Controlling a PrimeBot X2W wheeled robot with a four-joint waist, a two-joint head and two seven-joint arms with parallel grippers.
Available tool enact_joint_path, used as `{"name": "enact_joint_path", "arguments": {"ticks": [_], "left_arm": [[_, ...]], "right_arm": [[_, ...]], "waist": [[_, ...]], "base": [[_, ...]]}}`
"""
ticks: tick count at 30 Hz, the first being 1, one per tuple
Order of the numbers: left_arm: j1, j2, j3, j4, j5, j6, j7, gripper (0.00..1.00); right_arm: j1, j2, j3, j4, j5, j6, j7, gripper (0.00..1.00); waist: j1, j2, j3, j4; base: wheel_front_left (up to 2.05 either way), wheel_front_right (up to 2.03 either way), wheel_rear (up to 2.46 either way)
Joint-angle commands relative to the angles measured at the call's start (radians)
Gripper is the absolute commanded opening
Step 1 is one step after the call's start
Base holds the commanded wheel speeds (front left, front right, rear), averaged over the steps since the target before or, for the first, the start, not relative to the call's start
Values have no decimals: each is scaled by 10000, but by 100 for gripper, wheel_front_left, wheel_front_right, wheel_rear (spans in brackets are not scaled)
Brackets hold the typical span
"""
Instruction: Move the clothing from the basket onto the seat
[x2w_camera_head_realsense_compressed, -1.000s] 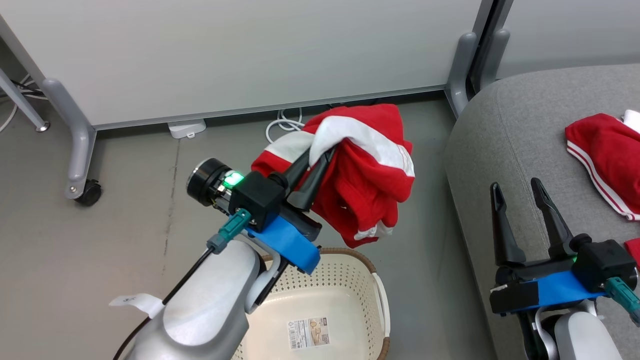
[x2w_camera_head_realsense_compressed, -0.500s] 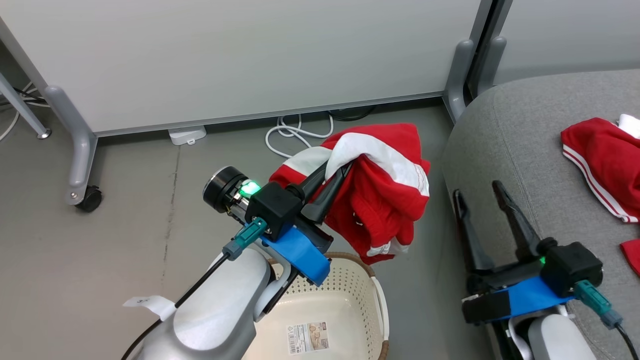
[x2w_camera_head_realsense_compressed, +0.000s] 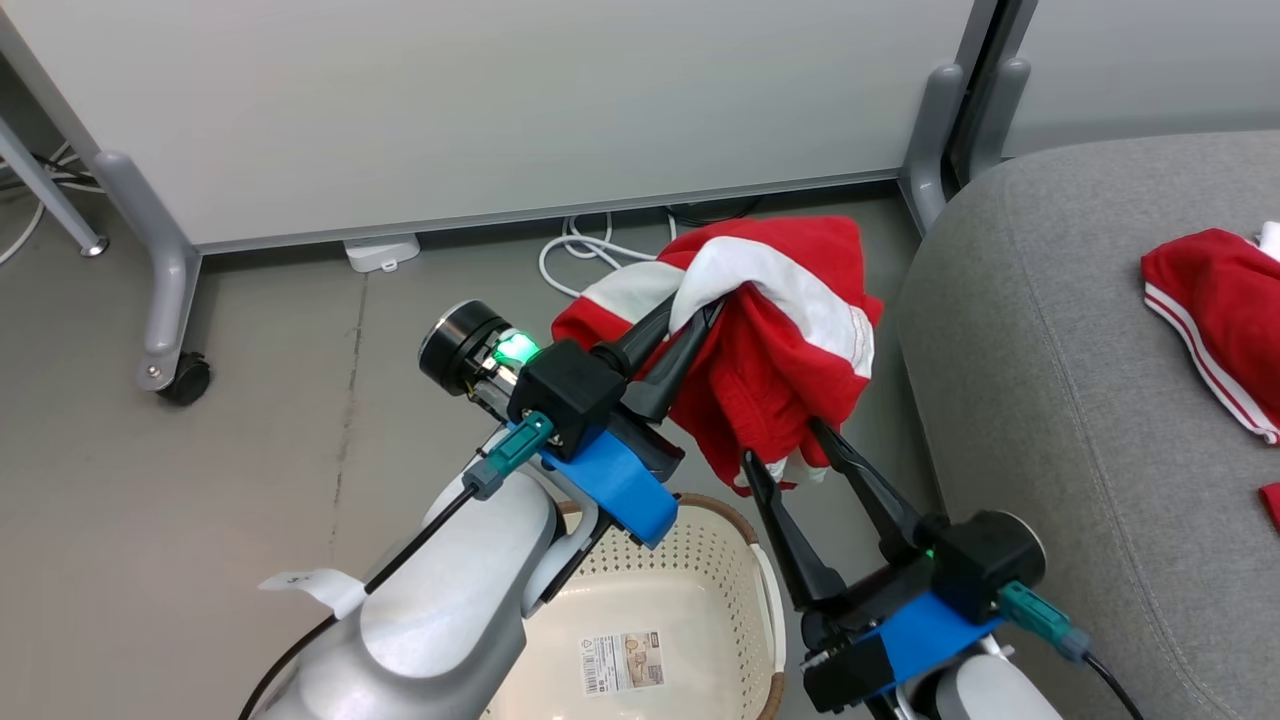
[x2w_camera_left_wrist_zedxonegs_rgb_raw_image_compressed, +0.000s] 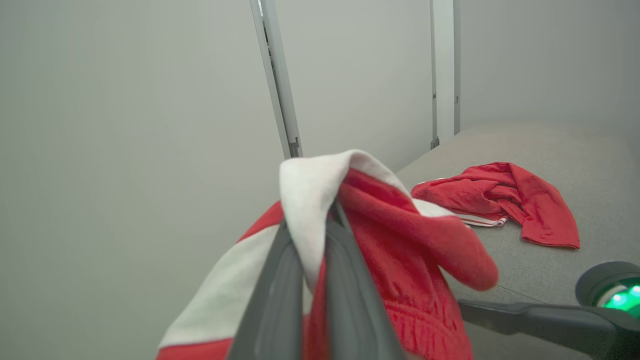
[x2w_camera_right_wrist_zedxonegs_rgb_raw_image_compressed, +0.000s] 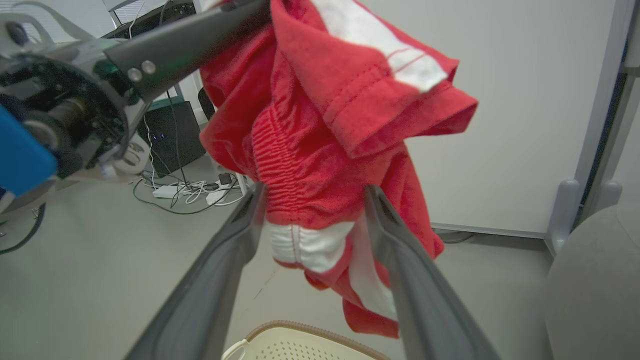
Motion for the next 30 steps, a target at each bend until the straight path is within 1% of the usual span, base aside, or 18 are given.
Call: {"name": "enact_joint_path", "arguments": {"ticks": [1,10,15,16,17,18,30], "left_arm": [[-175,-27,-21,-40,52,-14,-50,0],[-278,-294,-267,-134,132,-15,-51,0],[-309,-425,-441,-195,85,-14,-51,0],[-308,-449,-458,-205,80,-14,-51,0],[-308,-469,-483,-212,79,-14,-51,0],[-306,-483,-493,-227,81,-14,-51,0],[-287,-436,-460,-200,77,-15,-51,0]], "right_arm": [[-317,-21,144,207,14,5,-32,100],[-1460,-22,529,918,468,5,-31,100],[-1772,-20,304,1401,172,5,-31,100],[-1821,-22,277,1469,206,5,-32,70],[-1865,-20,262,1524,228,5,-32,21],[-1898,-20,249,1555,239,5,-32,0],[-1871,-20,98,1553,336,5,-32,0]], "waist": [[-1,-1,47,57],[-1,-1,184,353],[-1,-1,226,501],[-1,-1,236,522],[-1,-1,246,539],[-1,-1,262,549],[-1,-1,341,527]], "base": [[0,0,0],[0,0,0],[0,0,0],[0,0,0],[0,0,0],[0,0,0],[0,0,0]]}}
